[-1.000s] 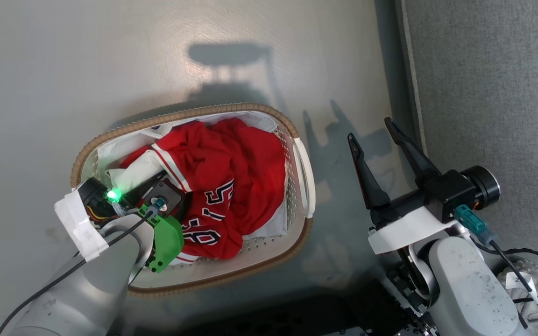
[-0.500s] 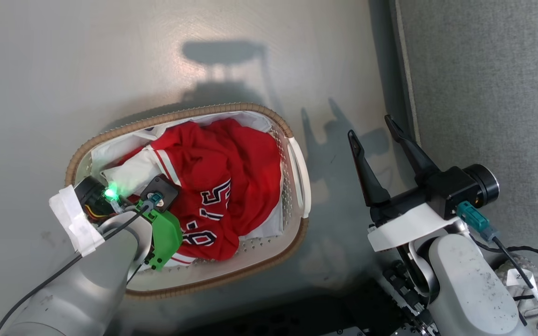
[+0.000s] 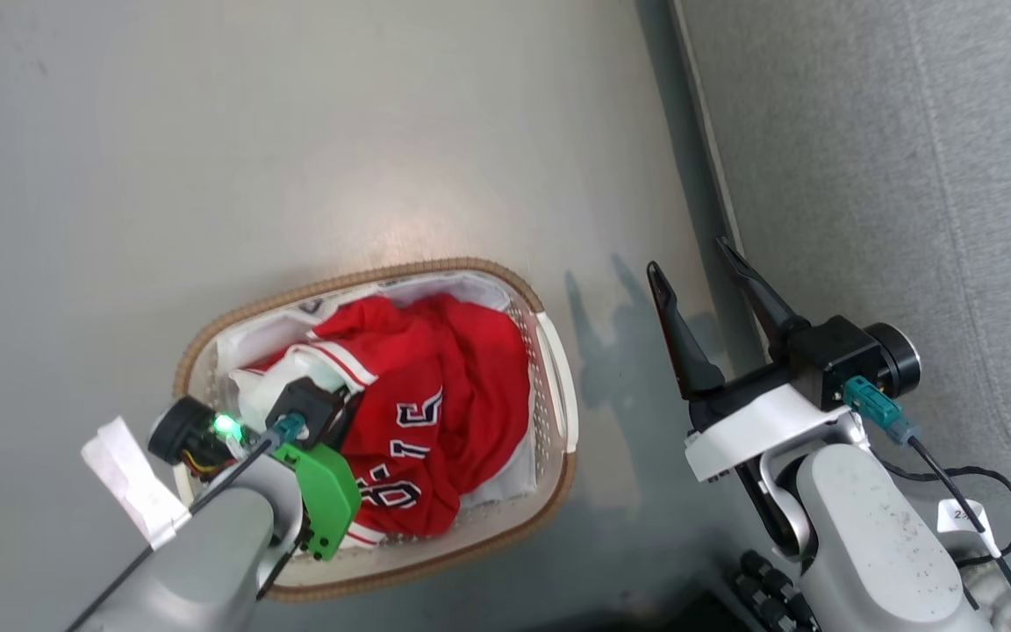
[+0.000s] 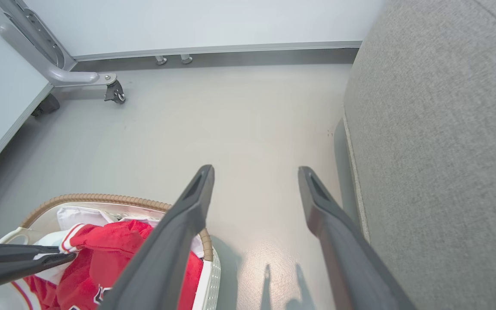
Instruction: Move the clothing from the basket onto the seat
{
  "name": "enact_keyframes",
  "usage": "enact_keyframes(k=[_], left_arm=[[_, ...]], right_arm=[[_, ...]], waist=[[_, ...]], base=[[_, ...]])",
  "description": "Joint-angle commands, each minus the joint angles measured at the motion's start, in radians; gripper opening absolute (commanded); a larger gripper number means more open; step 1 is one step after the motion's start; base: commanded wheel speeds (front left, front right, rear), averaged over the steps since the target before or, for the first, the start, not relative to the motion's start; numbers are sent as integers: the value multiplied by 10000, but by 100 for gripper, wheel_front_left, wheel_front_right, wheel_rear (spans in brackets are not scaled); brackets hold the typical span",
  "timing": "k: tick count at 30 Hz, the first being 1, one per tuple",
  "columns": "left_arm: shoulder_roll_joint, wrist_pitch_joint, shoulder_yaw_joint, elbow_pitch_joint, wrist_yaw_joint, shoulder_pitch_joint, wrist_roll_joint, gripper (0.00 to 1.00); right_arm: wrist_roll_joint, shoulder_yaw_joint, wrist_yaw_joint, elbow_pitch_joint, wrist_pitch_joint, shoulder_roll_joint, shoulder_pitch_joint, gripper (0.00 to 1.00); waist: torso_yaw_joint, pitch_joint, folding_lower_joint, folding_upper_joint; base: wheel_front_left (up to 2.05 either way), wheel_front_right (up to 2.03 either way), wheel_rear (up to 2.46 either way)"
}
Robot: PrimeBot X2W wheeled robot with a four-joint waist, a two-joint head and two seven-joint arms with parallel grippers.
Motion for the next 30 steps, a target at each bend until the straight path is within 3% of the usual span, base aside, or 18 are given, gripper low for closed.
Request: enact_keyframes(k=[1, 16, 30], left_arm=[[61, -4, 168, -127, 9, 368, 49, 0], [-339, -4, 2507, -2699, 9, 2310, 731, 0], [-808, -5, 4515, -5877, 9, 3275, 1551, 0]], right_arm=[[52, -36, -7, 131, -43, -40, 168, 100], [-64, -589, -7, 1031, -43, -43, 1208, 100], [247, -564, -7, 1460, -43, -39, 2208, 100]], waist=[[242, -1179, 0, 0], [1362, -4095, 0, 0], [1758, -6090, 0, 0]], base=[[0, 0, 0], [0, 0, 0], [0, 0, 0]])
